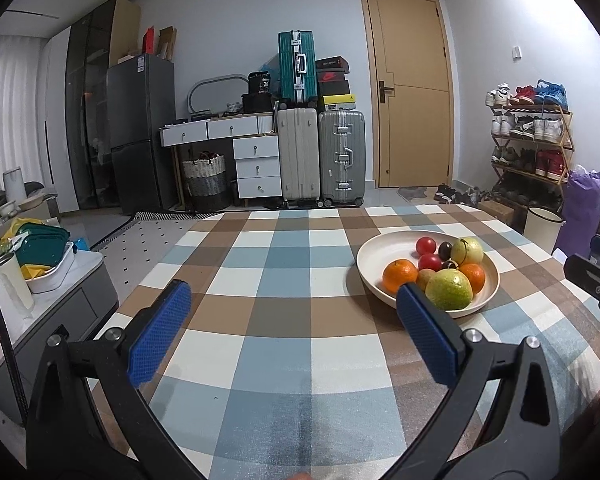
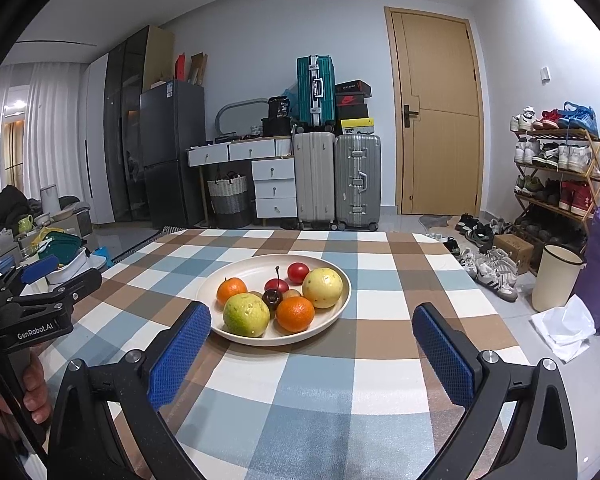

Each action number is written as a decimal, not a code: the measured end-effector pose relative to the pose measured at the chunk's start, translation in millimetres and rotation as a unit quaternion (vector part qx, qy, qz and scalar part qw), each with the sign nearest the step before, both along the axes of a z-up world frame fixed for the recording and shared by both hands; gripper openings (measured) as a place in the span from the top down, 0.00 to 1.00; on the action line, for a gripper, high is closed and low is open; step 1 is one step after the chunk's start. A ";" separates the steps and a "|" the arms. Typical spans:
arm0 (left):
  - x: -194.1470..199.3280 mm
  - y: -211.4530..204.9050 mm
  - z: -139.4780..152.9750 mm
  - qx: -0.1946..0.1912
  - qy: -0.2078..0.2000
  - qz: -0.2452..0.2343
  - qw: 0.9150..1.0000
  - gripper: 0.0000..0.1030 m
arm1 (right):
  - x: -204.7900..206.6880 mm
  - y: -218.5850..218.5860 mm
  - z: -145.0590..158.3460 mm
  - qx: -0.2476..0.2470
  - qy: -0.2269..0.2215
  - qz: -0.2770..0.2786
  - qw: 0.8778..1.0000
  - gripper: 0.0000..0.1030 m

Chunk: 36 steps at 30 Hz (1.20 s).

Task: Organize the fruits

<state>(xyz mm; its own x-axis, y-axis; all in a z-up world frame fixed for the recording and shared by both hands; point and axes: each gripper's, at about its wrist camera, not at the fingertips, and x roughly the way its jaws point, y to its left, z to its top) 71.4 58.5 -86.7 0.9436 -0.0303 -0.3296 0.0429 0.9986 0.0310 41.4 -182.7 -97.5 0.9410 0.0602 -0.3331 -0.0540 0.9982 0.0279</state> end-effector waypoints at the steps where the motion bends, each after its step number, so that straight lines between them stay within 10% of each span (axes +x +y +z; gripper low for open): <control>1: 0.3 -0.2 0.0 -0.001 0.000 -0.001 1.000 0.01 | -0.1 0.0 -0.1 0.000 0.000 0.000 1.000 0.00; 36: 1.0 -2.5 -1.0 0.001 -0.002 0.001 1.000 0.01 | -0.4 -3.9 0.9 0.003 0.003 -0.004 1.000 0.00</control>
